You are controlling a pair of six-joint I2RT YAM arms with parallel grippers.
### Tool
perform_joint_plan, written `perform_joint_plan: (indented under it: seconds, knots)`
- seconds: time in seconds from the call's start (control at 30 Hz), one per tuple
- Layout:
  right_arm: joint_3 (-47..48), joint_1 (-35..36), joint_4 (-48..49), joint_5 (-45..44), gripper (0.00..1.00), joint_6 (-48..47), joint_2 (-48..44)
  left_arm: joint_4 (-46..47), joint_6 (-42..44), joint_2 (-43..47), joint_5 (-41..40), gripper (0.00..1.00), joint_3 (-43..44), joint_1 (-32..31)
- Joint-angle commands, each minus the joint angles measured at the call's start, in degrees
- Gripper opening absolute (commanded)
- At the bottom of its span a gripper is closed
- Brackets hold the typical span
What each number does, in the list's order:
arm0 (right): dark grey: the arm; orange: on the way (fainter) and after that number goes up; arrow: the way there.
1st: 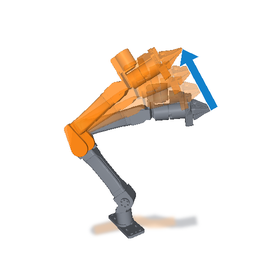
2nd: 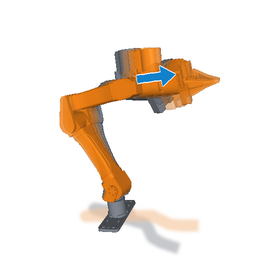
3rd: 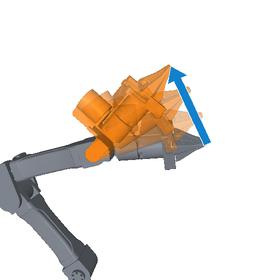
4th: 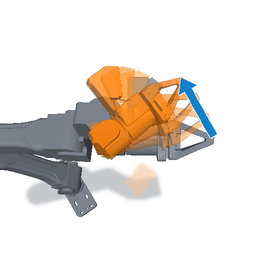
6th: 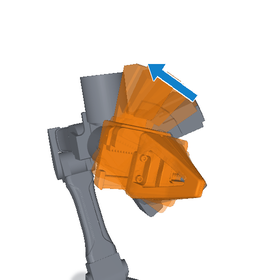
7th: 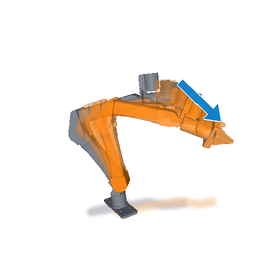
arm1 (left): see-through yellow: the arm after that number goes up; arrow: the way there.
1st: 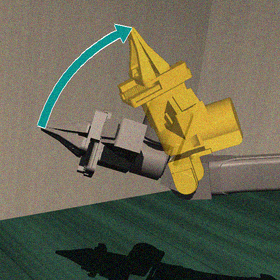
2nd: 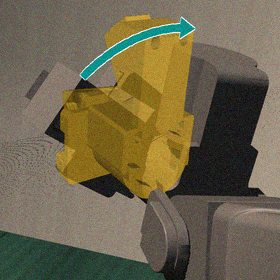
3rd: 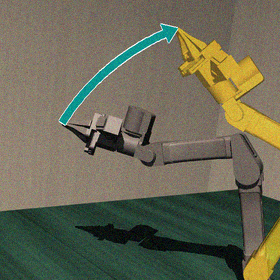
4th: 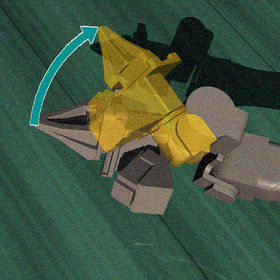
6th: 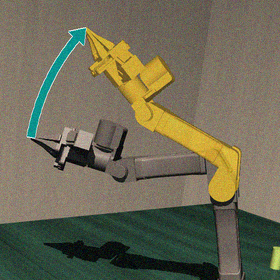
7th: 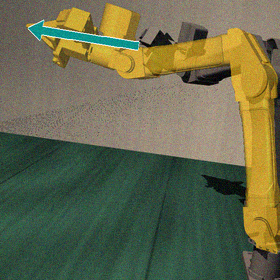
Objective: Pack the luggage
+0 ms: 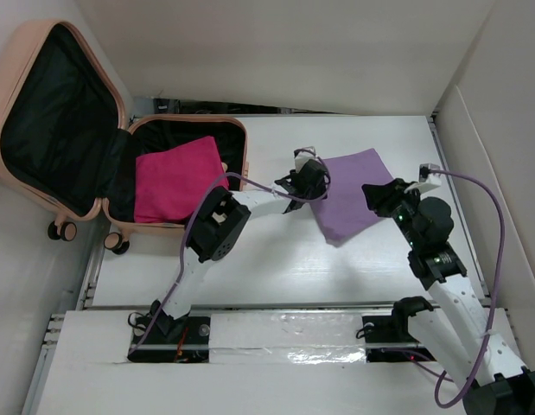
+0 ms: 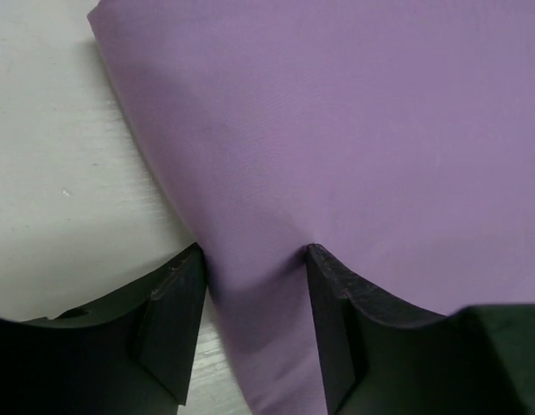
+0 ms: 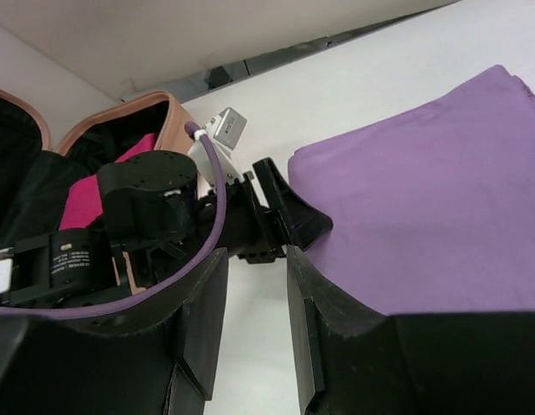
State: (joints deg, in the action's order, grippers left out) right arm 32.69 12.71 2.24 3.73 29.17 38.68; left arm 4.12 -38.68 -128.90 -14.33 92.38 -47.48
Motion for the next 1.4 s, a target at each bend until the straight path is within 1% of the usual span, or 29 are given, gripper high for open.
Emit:
perform_joint_plan:
  seconds: [0.0, 0.03, 0.1, 0.13, 0.2, 0.23, 0.3, 0.33, 0.4, 0.57, 0.6, 0.67, 0.7, 0.73, 0.77, 0.8, 0.83, 0.9, 0.93, 0.97, 1.0, 1.03, 1.07, 1.17, 1.3, 1.33, 1.37]
  knots:
    - [-0.69, -0.32, 3.21, 1.19, 0.39, -1.22, -1.15, -0.17, -1.67, -1.88, 2.37, 0.44, 1.05, 0.2]
    - [-0.69, -0.32, 3.03, 1.46, 0.39, -1.22, -1.23, 1.75, -1.49, -2.14, 2.98, 0.34, 1.05, 0.2]
    - [-0.61, -0.32, 3.03, 2.6, 0.39, -1.31, -1.41, 3.87, -0.1, -2.14, 4.04, 0.24, 1.31, 0.2]
    - [-0.78, -0.32, 3.12, 2.95, 0.39, -1.39, -1.41, 5.44, 0.96, -2.06, 6.13, 0.12, 1.49, 0.72]
    - [-1.22, -0.32, 4.0, 3.48, 0.39, -1.13, -0.89, 5.11, 4.38, -0.75, 7.99, 0.03, 3.58, 1.34]
    - [-1.48, -0.32, 4.7, 3.83, 0.39, -0.87, -0.45, 3.89, 5.7, 0.05, 8.61, 0.0, 4.21, 1.95]
    - [-1.75, -0.32, 5.76, 5.15, 0.39, -0.34, 0.52, 3.18, 8.6, 3.81, 8.7, 0.0, 4.74, 2.66]
    - [-1.58, -0.32, 5.41, 5.41, 0.39, -0.51, 0.7, 2.48, 11.49, 5.4, 9.14, 0.0, 4.83, 3.7]
    - [-0.96, -0.32, 3.91, 4.63, 0.39, -1.13, 0.18, 0.55, 13.79, 9.78, 9.23, 0.0, 5.7, 5.82]
    - [-1.92, -0.32, 5.05, 4.36, 0.39, -0.69, -1.32, -10.7, 20.03, 18.06, 8.97, 0.0, 9.57, 11.79]
    - [-2.01, -0.32, 5.05, 4.19, 0.39, -0.69, -1.5, -12.36, 20.83, 20.59, 8.62, 0.0, 10.62, 14.24]
    - [-2.19, -0.32, 5.14, 3.57, 0.39, -0.43, -1.85, -17.99, 21.45, 22.89, 8.09, 0.0, 11.59, 17.23]
    - [-2.28, -0.32, 5.32, 3.22, 0.39, -0.34, -1.76, -19.92, 21.45, 25.43, 8.09, 0.0, 11.94, 20.21]
    - [-2.45, -0.32, 5.41, 3.22, 0.39, -0.34, -1.76, -22.03, 21.54, 27.11, 7.83, 0.0, 11.43, 21.63]
    - [-2.37, -0.32, 5.49, 3.39, 0.39, -0.34, -1.59, -22.4, 21.8, 28.78, 7.39, 0.0, 10.29, 23.04]
    - [-2.28, -0.32, 5.49, 3.57, 0.39, -0.43, -1.5, -22.4, 22.32, 32.62, 6.77, 0.0, 7.06, 24.62]
    - [-2.28, -0.32, 5.49, 3.57, 0.39, -0.34, -1.41, -22.05, 22.42, 34.57, 6.07, 0.0, 5.2, 28.2]
    - [-2.28, -0.32, 5.41, 3.74, 0.39, -0.34, -1.24, -21.61, 21.98, 39.14, 7.11, 0.0, -0.32, 32.78]
    - [-2.19, -0.32, 5.41, 3.74, 0.39, -0.34, -1.23, -21.26, 21.72, 40.21, 8.6, 0.0, -1.92, 37.68]
    - [-1.93, -0.32, 5.15, 4.01, 0.39, -0.51, -1.23, -21.08, 21.45, 41.18, 9.31, 0.0, -3.77, 40.16]
    - [-1.84, -0.32, 4.79, 4.44, 0.39, -0.6, -1.41, -20.39, 21.19, 42.49, 10.36, 0.0, -7.26, 44.63]
    - [-1.75, -0.32, 4.79, 4.53, 0.39, -0.6, -1.58, -20.12, 21.19, 43.03, 10.72, 0.0, -8.87, 44.67]
    - [-1.75, -0.32, 4.62, 4.62, 0.39, -0.69, -1.67, -19.94, 21.53, 43.21, 10.64, 0.0, -10.36, 48.41]
    - [-1.93, -0.32, 4.7, 4.8, 0.39, -0.69, -2.03, -18.98, 23.29, 42.68, 7.13, 0.0, -14.59, 53.88]
    - [-1.66, -0.32, 4.53, 5.59, 0.39, -0.78, -2.2, -18.01, 24.09, 39.62, 4.14, 0.0, -18.28, 57.41]
    - [-1.57, -0.32, 4.35, 5.68, 0.39, -0.87, -2.29, -19.05, 24.0, 38.91, 0.56, 0.13, -18.46, 57.42]
    - [-1.57, -0.32, 4.18, 5.76, 0.4, -0.87, -2.46, -19.84, 23.56, 38.21, -0.78, 0.19, -18.55, 57.42]
